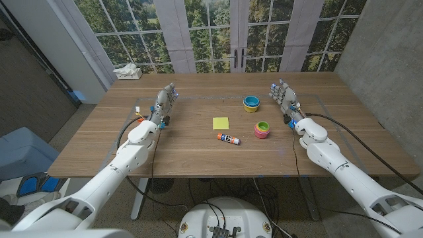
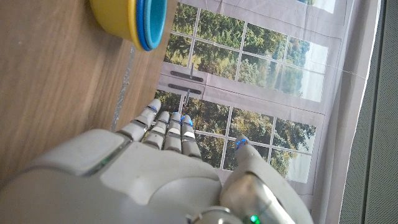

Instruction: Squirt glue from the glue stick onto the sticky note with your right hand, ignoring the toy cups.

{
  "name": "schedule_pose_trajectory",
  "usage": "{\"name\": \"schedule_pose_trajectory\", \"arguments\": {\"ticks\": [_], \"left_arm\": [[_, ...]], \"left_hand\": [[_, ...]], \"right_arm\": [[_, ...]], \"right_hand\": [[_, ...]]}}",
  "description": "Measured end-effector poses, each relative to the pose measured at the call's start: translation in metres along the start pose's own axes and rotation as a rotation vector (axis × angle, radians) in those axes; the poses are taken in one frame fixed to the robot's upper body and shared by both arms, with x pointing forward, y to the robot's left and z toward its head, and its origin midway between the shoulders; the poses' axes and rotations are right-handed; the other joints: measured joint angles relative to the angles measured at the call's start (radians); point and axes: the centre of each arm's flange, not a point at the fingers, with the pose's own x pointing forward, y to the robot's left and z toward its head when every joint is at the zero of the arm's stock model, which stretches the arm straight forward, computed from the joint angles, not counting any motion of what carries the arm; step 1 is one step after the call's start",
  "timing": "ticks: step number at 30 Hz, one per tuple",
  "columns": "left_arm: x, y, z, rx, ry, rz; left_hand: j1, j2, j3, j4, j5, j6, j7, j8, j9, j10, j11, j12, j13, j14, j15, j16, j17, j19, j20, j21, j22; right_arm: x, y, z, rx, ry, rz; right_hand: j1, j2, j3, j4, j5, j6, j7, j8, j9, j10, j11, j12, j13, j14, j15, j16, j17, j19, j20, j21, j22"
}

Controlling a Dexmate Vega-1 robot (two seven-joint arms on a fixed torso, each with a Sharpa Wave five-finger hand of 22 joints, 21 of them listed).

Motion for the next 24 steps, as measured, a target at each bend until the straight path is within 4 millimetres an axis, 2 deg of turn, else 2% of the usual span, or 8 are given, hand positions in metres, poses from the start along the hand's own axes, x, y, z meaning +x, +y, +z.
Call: {"name": "schedule_pose_trajectory", "arguments": {"ticks": [4,17,24], "left_arm": [[0.0003,0.0005,0.0008,-0.008,-0.007,0.01],[0.0036,0.0026,-0.0002,-0.017,-0.013,0.022],[0.006,0.001,-0.0012,-0.019,-0.014,0.014]], "left_hand": [[0.0,0.0,0.002,0.006,0.0,-0.011,0.0,0.0,0.0,0.0,0.0,0.0,0.0,0.0,0.0,0.0,0.004,0.0,0.0,0.0,0.0],[-0.004,0.004,0.002,0.02,0.0,-0.016,-0.006,0.0,0.0,0.0,0.0,0.0,0.0,0.0,0.0,0.0,0.002,-0.005,-0.005,0.0,0.0],[-0.004,0.004,0.002,0.02,0.0,-0.016,-0.006,0.0,0.0,0.0,0.0,0.0,0.0,0.0,0.0,0.0,0.002,-0.005,-0.005,0.0,0.0]], "right_arm": [[0.0013,-0.0012,0.0002,0.006,-0.007,-0.001],[0.0004,-0.0023,0.0007,0.002,-0.013,-0.016],[-0.0061,-0.0002,0.0057,-0.033,-0.025,-0.043]], "right_hand": [[0.013,0.013,0.004,0.004,0.0,0.0,0.0,0.0,0.0,0.0,0.0,0.0,0.0,0.008,0.008,0.0,-0.003,0.004,0.003,0.0,0.0],[0.013,0.013,0.013,0.013,0.008,0.0,0.0,0.0,0.0,0.009,0.009,0.0,0.0,0.028,0.028,0.008,-0.013,0.021,0.0,-0.005,0.0],[0.013,0.013,0.018,0.007,0.008,0.007,0.007,0.004,0.0,0.015,0.015,0.004,0.0,0.042,0.035,0.015,-0.021,0.038,-0.002,-0.009,0.0]]}}
